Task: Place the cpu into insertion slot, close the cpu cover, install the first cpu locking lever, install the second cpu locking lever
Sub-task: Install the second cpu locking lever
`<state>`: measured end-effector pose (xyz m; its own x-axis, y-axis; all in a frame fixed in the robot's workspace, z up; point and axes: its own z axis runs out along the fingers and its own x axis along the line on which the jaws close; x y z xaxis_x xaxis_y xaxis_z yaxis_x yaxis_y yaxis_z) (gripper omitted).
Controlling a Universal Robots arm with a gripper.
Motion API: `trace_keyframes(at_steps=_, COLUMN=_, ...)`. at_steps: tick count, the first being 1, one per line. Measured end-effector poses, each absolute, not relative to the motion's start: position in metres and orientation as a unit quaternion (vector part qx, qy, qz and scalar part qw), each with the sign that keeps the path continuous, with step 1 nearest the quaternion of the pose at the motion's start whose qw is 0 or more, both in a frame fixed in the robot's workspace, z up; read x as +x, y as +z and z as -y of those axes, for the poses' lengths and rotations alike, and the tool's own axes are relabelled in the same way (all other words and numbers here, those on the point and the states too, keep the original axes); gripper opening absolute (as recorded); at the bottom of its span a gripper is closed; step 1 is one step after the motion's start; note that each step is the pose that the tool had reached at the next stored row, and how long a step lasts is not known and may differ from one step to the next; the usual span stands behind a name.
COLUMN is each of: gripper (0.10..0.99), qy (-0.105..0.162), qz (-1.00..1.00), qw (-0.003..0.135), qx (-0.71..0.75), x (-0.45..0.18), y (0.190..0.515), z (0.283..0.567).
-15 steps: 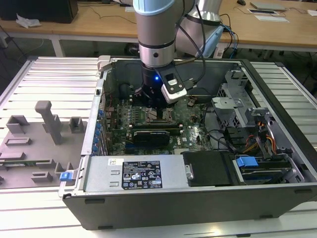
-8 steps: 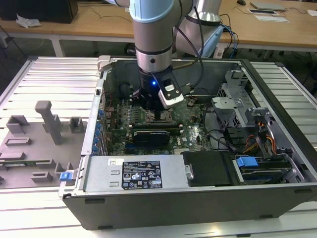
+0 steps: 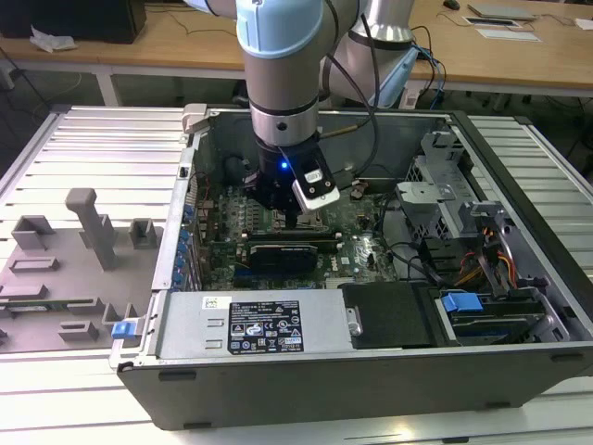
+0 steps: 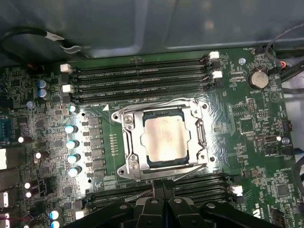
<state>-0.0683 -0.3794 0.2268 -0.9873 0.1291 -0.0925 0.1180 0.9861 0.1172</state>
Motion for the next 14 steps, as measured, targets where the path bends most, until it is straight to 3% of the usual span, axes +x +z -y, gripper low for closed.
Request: trace_keyframes(at_steps=14, gripper=0.106, qy=0.107, qz=-0.991, qw=0.047, qx=0.064, x=-0.085, y=0.217, z=0.396)
